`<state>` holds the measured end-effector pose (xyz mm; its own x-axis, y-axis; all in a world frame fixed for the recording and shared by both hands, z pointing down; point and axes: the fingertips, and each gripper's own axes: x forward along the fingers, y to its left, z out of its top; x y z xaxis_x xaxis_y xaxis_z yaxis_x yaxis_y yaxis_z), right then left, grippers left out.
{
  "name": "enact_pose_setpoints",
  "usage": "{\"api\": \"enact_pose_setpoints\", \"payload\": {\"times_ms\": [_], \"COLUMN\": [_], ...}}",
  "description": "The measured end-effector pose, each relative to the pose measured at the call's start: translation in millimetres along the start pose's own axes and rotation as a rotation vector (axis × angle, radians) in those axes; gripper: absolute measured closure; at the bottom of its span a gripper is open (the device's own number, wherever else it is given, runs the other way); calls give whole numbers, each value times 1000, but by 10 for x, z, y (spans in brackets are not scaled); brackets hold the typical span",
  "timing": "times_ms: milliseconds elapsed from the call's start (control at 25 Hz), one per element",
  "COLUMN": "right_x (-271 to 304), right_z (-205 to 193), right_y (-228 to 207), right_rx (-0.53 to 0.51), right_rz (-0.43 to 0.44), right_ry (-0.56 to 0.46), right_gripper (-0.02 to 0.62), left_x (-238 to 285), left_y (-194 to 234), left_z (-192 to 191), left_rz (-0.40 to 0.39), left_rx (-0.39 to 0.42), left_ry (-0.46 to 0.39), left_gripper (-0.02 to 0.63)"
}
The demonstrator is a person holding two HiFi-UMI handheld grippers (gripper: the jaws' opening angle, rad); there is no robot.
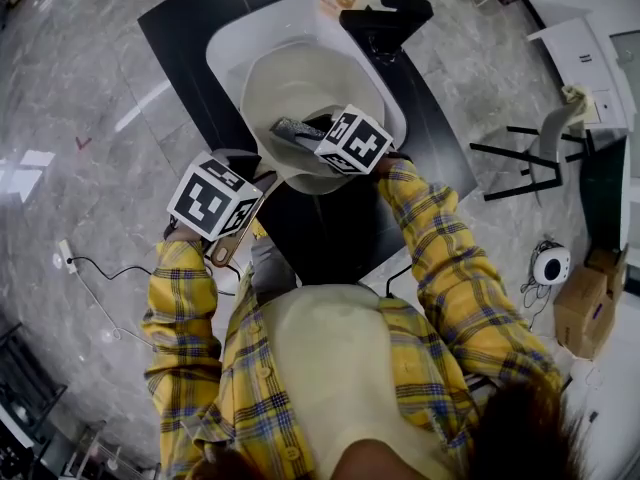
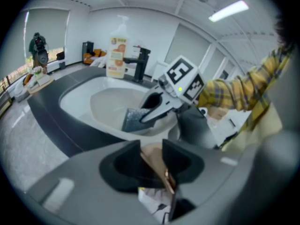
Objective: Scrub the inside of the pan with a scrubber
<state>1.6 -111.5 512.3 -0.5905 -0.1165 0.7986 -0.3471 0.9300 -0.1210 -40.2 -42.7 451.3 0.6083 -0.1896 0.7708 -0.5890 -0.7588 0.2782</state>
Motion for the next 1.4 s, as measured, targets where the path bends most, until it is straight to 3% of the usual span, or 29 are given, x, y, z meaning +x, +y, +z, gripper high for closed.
{"api": "enact_pose_setpoints", "payload": {"times_ms": [280,440,840,1080,1400], "right_x": [-216,-378,-655,-920,-1265], "right_z": [69,65,5,64,172], "right_y": [-96,-139,-28,5,116], "right_rx": [-14,29,117,186,275], "right_rz": [-134,-198,-244,-287,-329], "right_ry": [-51,-95,-181,-272,-411], "right_gripper": [512,512,512,512,512], "left_x": [-1,-6,-87,-306,-750], "left_y": [-16,-18,24,79,126], "left_z": [14,26,57,211,454], "left_rz": [31,56,136,220,334], "left_rx": [66,102,138,105,15], "left_ry": [-6,-15,-58,-178,-429], "left_gripper": [463,462,463,471,493]}}
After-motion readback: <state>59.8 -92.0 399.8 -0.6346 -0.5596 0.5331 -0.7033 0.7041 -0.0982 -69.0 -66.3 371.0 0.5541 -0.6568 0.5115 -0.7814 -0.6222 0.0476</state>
